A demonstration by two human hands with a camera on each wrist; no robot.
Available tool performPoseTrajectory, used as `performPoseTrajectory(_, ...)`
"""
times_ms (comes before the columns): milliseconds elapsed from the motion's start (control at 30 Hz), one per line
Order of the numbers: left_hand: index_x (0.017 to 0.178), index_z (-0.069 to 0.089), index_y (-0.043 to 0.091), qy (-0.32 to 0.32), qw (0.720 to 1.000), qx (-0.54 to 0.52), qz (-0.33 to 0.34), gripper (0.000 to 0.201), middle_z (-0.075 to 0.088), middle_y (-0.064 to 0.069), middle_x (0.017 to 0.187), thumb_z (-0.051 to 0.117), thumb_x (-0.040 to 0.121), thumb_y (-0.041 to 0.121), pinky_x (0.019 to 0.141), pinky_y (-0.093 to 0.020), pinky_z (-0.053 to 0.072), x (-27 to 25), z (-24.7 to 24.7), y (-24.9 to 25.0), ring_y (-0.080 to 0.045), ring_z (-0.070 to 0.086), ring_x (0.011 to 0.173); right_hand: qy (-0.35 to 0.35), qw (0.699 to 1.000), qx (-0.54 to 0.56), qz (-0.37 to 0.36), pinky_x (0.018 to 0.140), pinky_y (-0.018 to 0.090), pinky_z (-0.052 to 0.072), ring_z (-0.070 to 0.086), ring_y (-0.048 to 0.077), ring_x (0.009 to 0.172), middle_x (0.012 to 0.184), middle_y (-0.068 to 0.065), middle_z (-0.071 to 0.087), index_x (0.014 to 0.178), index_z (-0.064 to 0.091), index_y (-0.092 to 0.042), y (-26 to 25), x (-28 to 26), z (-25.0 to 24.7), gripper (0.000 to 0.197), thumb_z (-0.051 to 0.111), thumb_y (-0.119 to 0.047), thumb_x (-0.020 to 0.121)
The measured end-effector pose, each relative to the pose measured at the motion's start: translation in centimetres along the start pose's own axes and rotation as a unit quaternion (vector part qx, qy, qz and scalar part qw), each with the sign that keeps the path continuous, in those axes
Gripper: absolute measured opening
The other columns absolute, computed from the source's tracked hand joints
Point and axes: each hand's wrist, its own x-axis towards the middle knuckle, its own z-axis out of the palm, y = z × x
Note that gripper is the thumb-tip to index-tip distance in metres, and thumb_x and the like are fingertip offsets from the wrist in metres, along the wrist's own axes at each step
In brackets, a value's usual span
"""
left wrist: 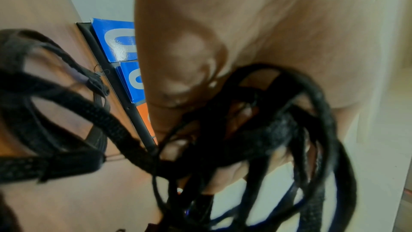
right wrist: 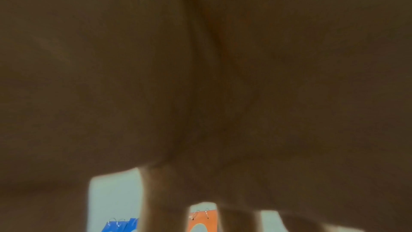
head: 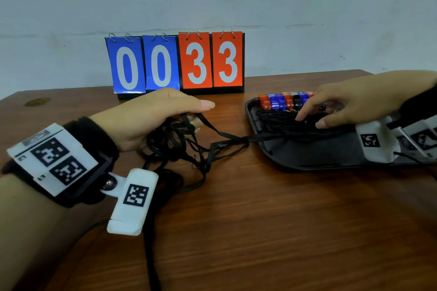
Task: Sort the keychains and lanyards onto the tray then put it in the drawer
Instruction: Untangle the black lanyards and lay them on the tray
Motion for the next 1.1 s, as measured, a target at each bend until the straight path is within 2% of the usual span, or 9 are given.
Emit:
performPoseTrajectory(167,0.056,0.062,0.014,0.013,1.000,0.018,0.000,0.039,0.054,0.002,0.053,0.073,0.088,0.033,0.043,-0.013,0.042,-0.2,0.2,0.2,-0.006,0.049,0.039,0.019,0.998,0.043,-0.037,0.089,0.021,0.044,0.060,-0.003,0.101,0.107,-0.041,0.058,0.105,0.061,-0.063,-0.3,-0.4,-0.2,0.028,0.067,-0.039,0.091)
performPoseTrajectory(300,0.059,0.063,0.017,0.007,0.999,0.034,-0.015,0.037,0.055,-0.001,0.059,0.074,0.077,0.047,0.044,-0.017,0.042,0.0,-0.2,-0.2,-0.011,0.047,0.043,-0.013,0.999,0.030,-0.014,0.094,0.022,0.046,0.063,-0.006,0.098,0.104,-0.027,0.069,0.103,0.065,-0.064,-0.4,-0.3,-0.3,0.021,0.064,-0.048,0.090)
performPoseTrajectory(433,0.060,0.058,0.015,0.005,1.000,0.021,-0.019,0.039,0.051,0.001,0.056,0.073,0.080,0.044,0.044,-0.017,0.041,0.1,-0.2,-0.1,-0.010,0.045,0.042,-0.035,0.999,0.018,0.030,0.078,0.009,0.042,0.059,-0.021,0.090,0.094,-0.038,0.066,0.105,0.067,-0.056,0.0,-0.2,-0.3,0.017,0.061,-0.046,0.093)
performPoseTrajectory(533,0.054,0.052,0.020,-0.024,0.999,-0.022,-0.010,0.041,0.042,0.003,0.055,0.069,0.087,0.038,0.046,-0.018,0.037,0.1,-0.5,-0.3,-0.011,0.037,0.045,0.003,0.998,0.005,0.057,0.089,0.019,0.044,0.061,-0.009,0.093,0.100,-0.033,0.066,0.109,0.070,-0.050,0.9,0.1,-0.3,0.018,0.059,-0.047,0.094)
performPoseTrajectory(600,0.049,0.046,0.024,-0.054,0.994,-0.098,0.004,0.044,0.035,0.006,0.051,0.070,0.086,0.031,0.047,-0.021,0.031,-0.3,-0.8,-0.2,-0.011,0.029,0.047,0.027,0.997,-0.004,0.075,0.082,0.022,0.045,0.063,-0.005,0.085,0.087,-0.028,0.069,0.107,0.072,-0.045,1.6,0.2,-0.2,0.019,0.059,-0.047,0.094)
performPoseTrajectory(733,0.051,0.060,0.017,0.023,0.993,-0.120,0.009,0.040,0.044,0.001,0.053,0.093,0.045,0.040,0.055,-0.027,0.032,-1.0,-1.5,-0.1,-0.017,0.029,0.062,0.067,0.991,0.008,0.112,0.079,0.038,0.054,0.069,0.023,0.071,0.070,-0.002,0.073,0.091,0.077,-0.030,3.1,0.6,0.1,0.029,0.054,-0.047,0.096)
performPoseTrajectory(900,0.053,0.069,0.015,-0.033,0.989,-0.139,0.025,0.019,0.040,0.011,0.041,0.075,0.066,0.027,0.049,-0.027,0.023,-1.3,-1.8,0.1,-0.008,0.033,0.041,0.107,0.984,0.003,0.142,0.080,0.038,0.053,0.070,0.023,0.073,0.075,0.000,0.076,0.084,0.076,-0.022,3.6,0.9,0.4,0.036,0.054,-0.048,0.096)
performPoseTrajectory(1000,0.056,0.057,0.003,-0.014,0.978,-0.204,0.028,0.037,0.034,0.008,0.040,0.084,0.057,0.028,0.049,-0.027,0.018,-1.3,-2.1,0.0,-0.009,0.032,0.039,0.096,0.978,-0.037,0.181,0.078,0.034,0.052,0.068,0.020,0.070,0.079,0.003,0.077,0.088,0.076,-0.017,4.0,1.1,0.0,0.045,0.050,-0.052,0.097)
performPoseTrajectory(1100,0.051,0.022,0.018,-0.003,0.966,-0.252,0.054,0.055,0.020,0.010,0.047,0.074,0.064,0.028,0.047,-0.025,0.014,-1.5,-2.3,0.2,-0.009,0.020,0.043,0.108,0.971,-0.047,0.210,0.071,0.032,0.050,0.066,0.021,0.066,0.077,0.008,0.075,0.087,0.077,-0.010,4.6,1.2,-0.4,0.051,0.050,-0.051,0.098)
